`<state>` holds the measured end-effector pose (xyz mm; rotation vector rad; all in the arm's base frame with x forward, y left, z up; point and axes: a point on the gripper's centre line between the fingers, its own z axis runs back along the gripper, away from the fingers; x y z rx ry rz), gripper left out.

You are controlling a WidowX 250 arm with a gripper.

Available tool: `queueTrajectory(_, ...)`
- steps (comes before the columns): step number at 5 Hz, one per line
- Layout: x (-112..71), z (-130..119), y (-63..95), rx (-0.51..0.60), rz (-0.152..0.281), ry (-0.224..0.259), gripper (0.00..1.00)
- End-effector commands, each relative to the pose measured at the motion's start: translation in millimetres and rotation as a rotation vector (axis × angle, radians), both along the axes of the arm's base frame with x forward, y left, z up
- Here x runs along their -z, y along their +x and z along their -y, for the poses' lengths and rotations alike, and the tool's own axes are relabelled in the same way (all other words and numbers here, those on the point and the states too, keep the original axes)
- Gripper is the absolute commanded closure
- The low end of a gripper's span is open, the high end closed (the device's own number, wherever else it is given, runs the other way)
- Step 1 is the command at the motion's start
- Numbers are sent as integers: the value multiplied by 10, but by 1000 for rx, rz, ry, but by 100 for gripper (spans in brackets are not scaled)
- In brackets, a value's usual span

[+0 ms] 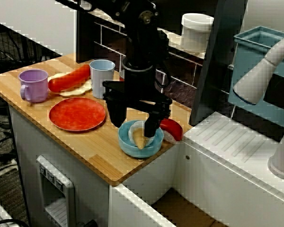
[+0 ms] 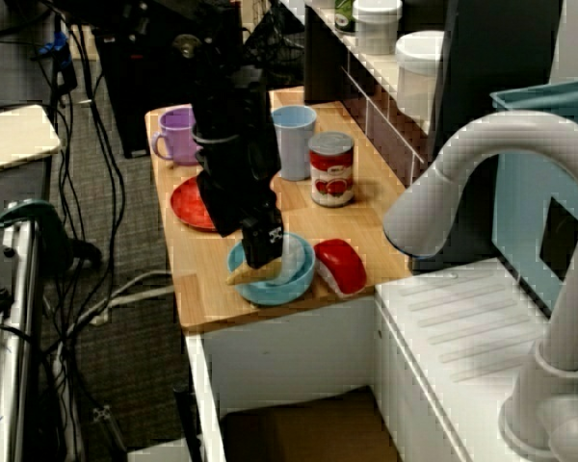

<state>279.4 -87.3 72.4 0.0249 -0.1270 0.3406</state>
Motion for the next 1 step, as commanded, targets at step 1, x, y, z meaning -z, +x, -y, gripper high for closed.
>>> queueTrajectory(1,-103,-13,109,-64,22,-27,0)
